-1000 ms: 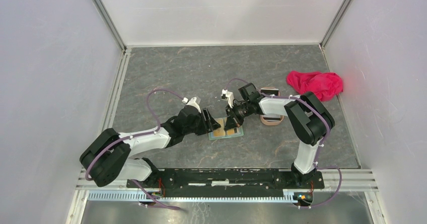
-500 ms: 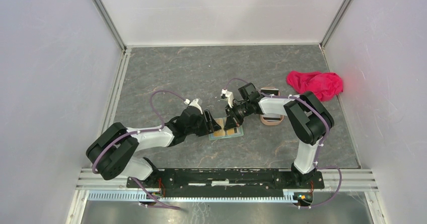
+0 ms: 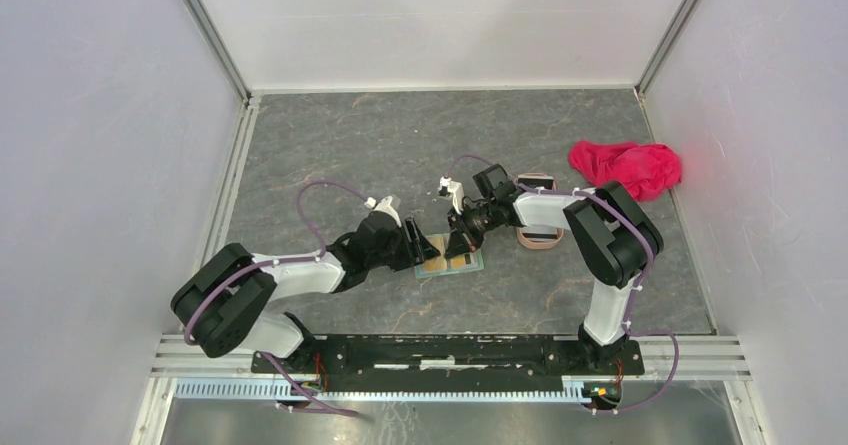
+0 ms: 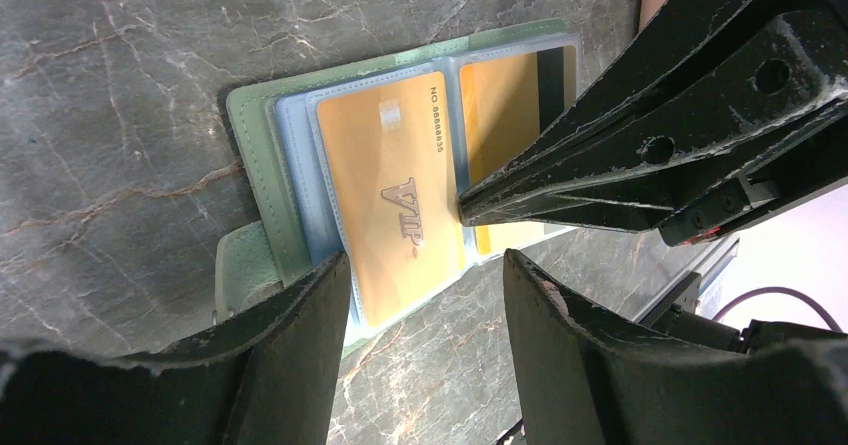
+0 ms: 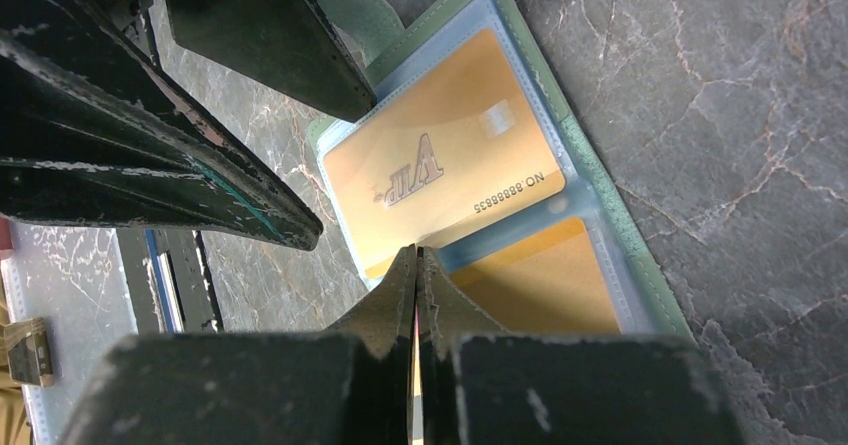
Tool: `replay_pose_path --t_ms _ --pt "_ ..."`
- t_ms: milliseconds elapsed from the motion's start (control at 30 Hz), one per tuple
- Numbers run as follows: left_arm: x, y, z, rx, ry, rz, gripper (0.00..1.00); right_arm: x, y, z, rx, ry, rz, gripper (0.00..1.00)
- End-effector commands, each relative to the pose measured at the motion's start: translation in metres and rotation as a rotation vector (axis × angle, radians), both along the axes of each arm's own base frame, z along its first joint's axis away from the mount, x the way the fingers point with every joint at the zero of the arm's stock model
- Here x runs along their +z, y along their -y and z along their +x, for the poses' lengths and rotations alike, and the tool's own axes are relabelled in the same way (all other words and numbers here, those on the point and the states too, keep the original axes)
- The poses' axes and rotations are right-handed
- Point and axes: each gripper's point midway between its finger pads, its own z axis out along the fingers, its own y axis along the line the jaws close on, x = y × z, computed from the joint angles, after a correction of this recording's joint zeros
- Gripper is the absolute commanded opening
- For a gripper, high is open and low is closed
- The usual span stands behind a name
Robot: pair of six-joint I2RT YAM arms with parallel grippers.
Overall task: Put the credit cards into the card holder
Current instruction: Open the card holder at the center of the board.
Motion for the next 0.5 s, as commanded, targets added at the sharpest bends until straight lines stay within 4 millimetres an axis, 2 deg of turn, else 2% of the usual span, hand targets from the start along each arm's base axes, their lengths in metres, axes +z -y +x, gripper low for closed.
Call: replay_pose_path --t_ms 0,467 --pt "0.023 0.011 0.005 0.003 0.033 -0.099 0.63 0.000 0.005 0.009 0.000 0.059 -0.032 0.02" --pt "0.034 0.020 0.006 -0.004 0.047 -0.191 0.62 0.032 0.000 0.013 0.037 0.143 0.041 0.08"
